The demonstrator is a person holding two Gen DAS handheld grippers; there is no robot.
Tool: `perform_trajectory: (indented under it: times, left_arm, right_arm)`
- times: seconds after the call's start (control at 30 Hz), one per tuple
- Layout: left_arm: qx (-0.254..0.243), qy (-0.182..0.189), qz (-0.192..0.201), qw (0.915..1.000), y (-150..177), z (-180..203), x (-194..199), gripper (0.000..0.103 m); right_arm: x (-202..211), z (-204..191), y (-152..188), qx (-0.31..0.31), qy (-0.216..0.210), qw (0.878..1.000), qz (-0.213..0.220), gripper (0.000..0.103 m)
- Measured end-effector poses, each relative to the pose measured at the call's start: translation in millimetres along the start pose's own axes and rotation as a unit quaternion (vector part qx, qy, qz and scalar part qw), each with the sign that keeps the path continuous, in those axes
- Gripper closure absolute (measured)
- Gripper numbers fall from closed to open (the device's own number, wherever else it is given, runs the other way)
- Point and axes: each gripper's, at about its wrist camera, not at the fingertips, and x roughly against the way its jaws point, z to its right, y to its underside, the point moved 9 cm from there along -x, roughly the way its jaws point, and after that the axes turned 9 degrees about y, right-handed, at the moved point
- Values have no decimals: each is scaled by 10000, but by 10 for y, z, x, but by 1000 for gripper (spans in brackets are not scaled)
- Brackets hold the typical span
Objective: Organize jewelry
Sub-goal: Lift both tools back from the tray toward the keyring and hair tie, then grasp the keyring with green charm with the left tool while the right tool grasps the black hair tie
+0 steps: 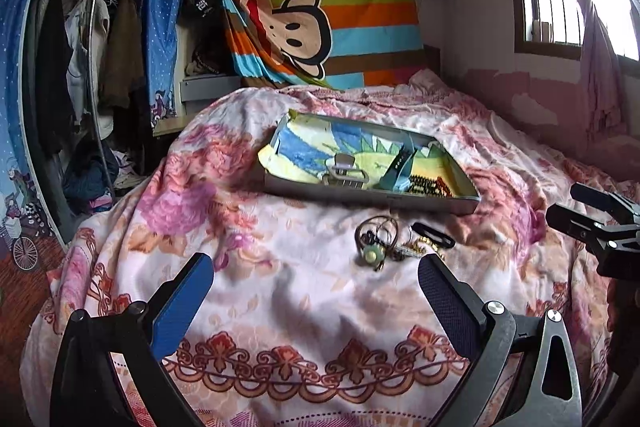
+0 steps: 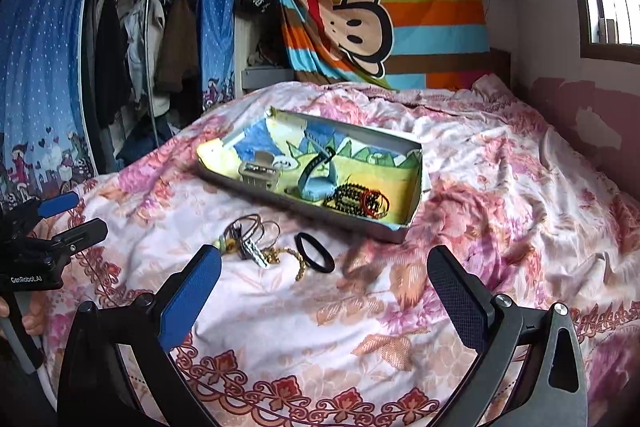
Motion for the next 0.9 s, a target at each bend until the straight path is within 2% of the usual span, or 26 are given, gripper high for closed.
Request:
perform_trajectory:
  times: [0.53,0.73,0.9]
  left_arm:
    - [29,-3,-383,9993,62,-63,-250,0]
    - [124,191,-523,9984,-26,-74,-433,0]
    - [255,392,-628,9969,-121,-57,-609,0]
  right_arm:
    - [-257,-62,183,121,-65,9989,-457,2]
    - [-341,-27,106,296,-42,9986,-427,2]
    - [-467,61,-38,316,-233,9986,-346,2]
